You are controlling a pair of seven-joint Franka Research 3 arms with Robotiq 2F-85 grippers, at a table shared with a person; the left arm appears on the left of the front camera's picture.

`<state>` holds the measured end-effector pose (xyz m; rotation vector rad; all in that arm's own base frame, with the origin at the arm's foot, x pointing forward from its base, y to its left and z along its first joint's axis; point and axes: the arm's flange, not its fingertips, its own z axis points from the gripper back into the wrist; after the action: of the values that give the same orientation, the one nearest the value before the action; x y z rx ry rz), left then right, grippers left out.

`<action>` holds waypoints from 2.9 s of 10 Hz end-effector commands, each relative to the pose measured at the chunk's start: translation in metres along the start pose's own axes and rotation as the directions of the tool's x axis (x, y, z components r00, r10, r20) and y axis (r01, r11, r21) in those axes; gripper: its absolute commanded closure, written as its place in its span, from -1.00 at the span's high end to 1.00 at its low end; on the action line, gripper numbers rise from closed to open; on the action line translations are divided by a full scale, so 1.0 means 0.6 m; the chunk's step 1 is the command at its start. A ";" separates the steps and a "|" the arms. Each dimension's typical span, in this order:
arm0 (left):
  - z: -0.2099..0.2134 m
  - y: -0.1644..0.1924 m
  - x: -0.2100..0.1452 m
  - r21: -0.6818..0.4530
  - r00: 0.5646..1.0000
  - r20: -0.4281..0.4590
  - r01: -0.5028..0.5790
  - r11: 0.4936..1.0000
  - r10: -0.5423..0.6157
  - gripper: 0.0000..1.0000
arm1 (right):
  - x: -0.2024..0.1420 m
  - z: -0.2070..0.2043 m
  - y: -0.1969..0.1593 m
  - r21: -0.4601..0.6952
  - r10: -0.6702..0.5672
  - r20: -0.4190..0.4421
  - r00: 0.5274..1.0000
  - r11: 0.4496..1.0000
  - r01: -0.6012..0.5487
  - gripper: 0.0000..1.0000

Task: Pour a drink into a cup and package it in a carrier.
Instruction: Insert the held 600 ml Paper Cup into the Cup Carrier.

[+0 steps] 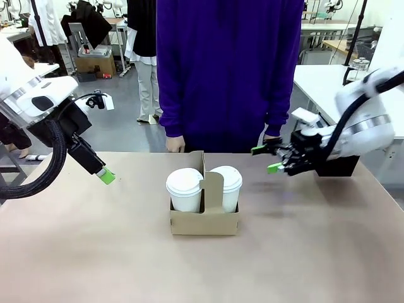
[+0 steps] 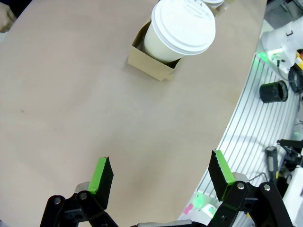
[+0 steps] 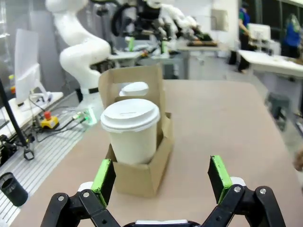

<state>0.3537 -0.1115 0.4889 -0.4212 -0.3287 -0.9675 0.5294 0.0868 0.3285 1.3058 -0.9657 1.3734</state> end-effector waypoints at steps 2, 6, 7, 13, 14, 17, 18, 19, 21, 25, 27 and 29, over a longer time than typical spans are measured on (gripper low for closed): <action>0.000 -0.001 -0.001 -0.003 1.000 -0.006 -0.002 1.000 0.002 1.00 | 0.100 0.080 0.067 -0.191 -0.096 -0.188 0.977 0.980 0.060 1.00; 0.000 -0.001 -0.001 -0.003 1.000 -0.006 -0.002 1.000 0.002 1.00 | 0.163 0.192 0.125 -0.457 -0.264 -0.321 0.909 0.884 0.095 1.00; 0.000 -0.001 -0.001 -0.003 1.000 -0.006 -0.002 1.000 0.002 1.00 | 0.165 0.207 0.136 -0.486 -0.280 -0.314 0.907 0.868 0.100 1.00; 0.000 -0.001 -0.001 -0.003 1.000 -0.006 -0.002 1.000 0.002 1.00 | 0.136 0.252 0.148 -0.580 -0.347 -0.286 0.893 0.805 0.127 1.00; 0.000 -0.001 -0.001 -0.003 1.000 -0.006 -0.002 1.000 0.002 1.00 | 0.136 0.252 0.148 -0.580 -0.347 -0.286 0.893 0.805 0.127 1.00; 0.000 -0.001 -0.001 -0.003 1.000 -0.006 -0.002 1.000 0.002 1.00 | 0.136 0.252 0.148 -0.580 -0.347 -0.286 0.893 0.805 0.127 1.00; 0.000 -0.001 -0.001 -0.003 1.000 -0.006 -0.002 1.000 0.002 1.00 | 0.136 0.252 0.148 -0.580 -0.347 -0.286 0.893 0.805 0.127 1.00; 0.000 -0.001 -0.001 -0.003 1.000 -0.006 -0.002 1.000 0.002 1.00 | 0.136 0.252 0.148 -0.580 -0.347 -0.286 0.893 0.805 0.127 1.00; 0.000 -0.001 -0.001 -0.003 1.000 -0.006 -0.002 1.000 0.002 1.00 | 0.136 0.252 0.148 -0.580 -0.347 -0.286 0.893 0.805 0.127 1.00; 0.000 -0.001 -0.001 -0.003 1.000 -0.006 -0.002 1.000 0.002 1.00 | 0.136 0.252 0.148 -0.580 -0.347 -0.286 0.893 0.805 0.127 1.00; 0.000 -0.001 -0.001 -0.003 1.000 -0.006 -0.002 1.000 0.002 1.00 | 0.136 0.252 0.148 -0.580 -0.347 -0.286 0.893 0.805 0.127 1.00; 0.000 -0.001 -0.001 -0.003 1.000 -0.006 -0.002 1.000 0.002 1.00 | 0.136 0.252 0.148 -0.580 -0.347 -0.286 0.893 0.805 0.127 1.00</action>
<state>0.3537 -0.1119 0.4890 -0.4197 -0.3283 -0.9682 0.4795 -0.0685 0.4300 0.6594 -0.7930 0.9669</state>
